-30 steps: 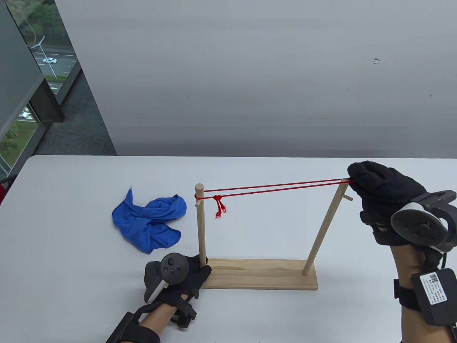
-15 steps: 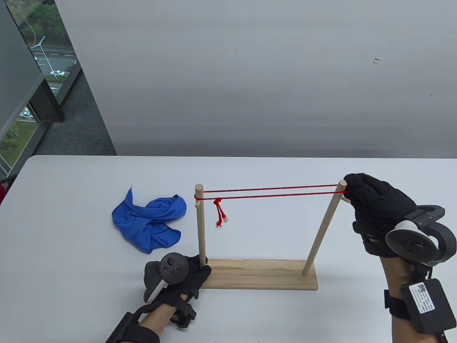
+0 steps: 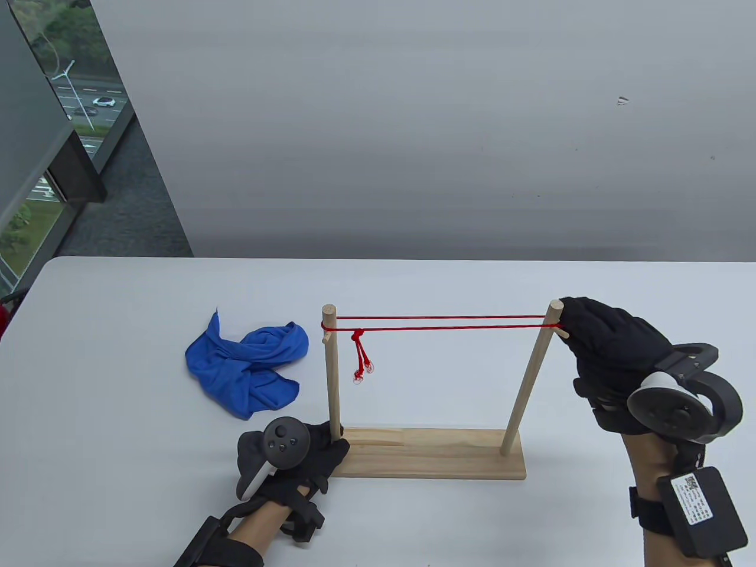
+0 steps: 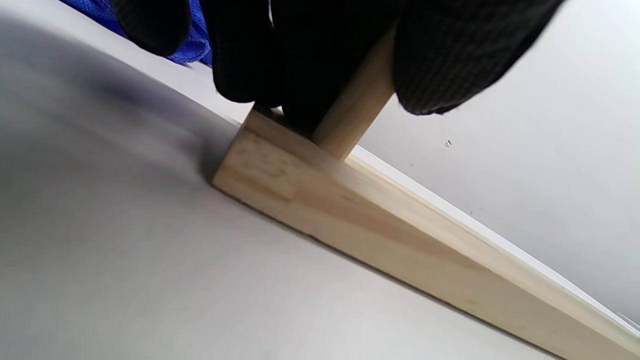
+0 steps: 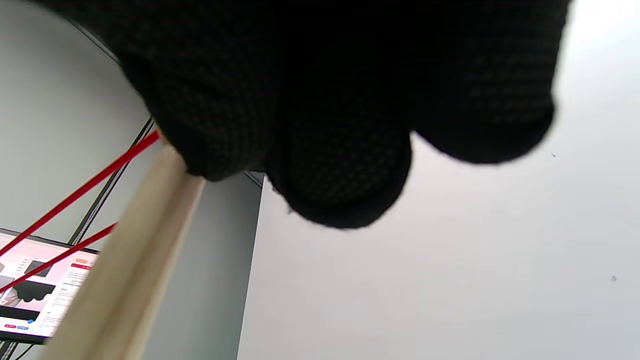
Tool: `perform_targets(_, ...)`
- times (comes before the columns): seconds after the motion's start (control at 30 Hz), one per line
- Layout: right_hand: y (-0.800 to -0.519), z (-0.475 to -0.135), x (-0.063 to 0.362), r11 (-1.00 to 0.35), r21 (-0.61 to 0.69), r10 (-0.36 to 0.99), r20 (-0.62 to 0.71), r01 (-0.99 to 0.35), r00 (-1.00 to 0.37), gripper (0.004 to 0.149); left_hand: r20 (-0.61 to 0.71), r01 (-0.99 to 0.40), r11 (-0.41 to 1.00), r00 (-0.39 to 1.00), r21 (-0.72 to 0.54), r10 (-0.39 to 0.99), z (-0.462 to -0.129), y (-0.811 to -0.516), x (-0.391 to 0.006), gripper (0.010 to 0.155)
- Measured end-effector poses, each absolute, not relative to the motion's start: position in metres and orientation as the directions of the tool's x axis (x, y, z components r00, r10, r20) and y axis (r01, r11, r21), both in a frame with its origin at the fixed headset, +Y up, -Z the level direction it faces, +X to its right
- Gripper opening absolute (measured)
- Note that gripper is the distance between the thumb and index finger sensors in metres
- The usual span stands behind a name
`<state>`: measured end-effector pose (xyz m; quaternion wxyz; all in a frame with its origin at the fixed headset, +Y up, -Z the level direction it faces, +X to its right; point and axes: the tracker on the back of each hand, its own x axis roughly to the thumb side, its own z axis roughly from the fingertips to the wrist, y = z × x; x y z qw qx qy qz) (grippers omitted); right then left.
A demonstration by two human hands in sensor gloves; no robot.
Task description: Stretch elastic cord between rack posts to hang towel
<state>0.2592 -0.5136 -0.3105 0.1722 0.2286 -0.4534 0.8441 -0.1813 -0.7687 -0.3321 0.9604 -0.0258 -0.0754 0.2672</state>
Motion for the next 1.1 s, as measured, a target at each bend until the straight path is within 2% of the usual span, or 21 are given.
perform_targets(0.33, -0.517, -0.308, 0.260, -0.592, -0.638, 0.099, 0.549, -0.493, -0.830, 0.038, 0.128, -0.519, 0.850, 0.841, -0.086, 0.526, -0.332, -0.769, -0.183, 0.051)
perform_targets(0.53, -0.536, -0.299, 0.273, -0.631, -0.614, 0.161, 0.495, -0.475, -0.854, 0.040, 0.129, -0.527, 0.844, 0.834, -0.096, 0.536, -0.332, -0.769, -0.184, 0.052)
perform_targets(0.87, -0.601, -0.289, 0.283, -0.742, -0.391, 0.418, 0.365, -0.545, -0.832, 0.053, 0.121, -0.592, 0.801, 0.792, -0.091, 0.599, -0.329, -0.767, -0.199, 0.060)
perform_targets(1.0, -0.635, -0.291, 0.289, -0.765, -0.336, 0.467, 0.300, -0.550, -0.832, 0.059, 0.097, -0.621, 0.783, 0.778, -0.038, 0.621, -0.329, -0.761, -0.219, 0.053)
perform_targets(1.1, -0.667, -0.296, 0.293, -0.817, -0.267, 0.454, 0.251, -0.512, -0.855, 0.063, 0.050, -0.649, 0.760, 0.761, 0.035, 0.647, -0.331, -0.753, -0.237, 0.045)
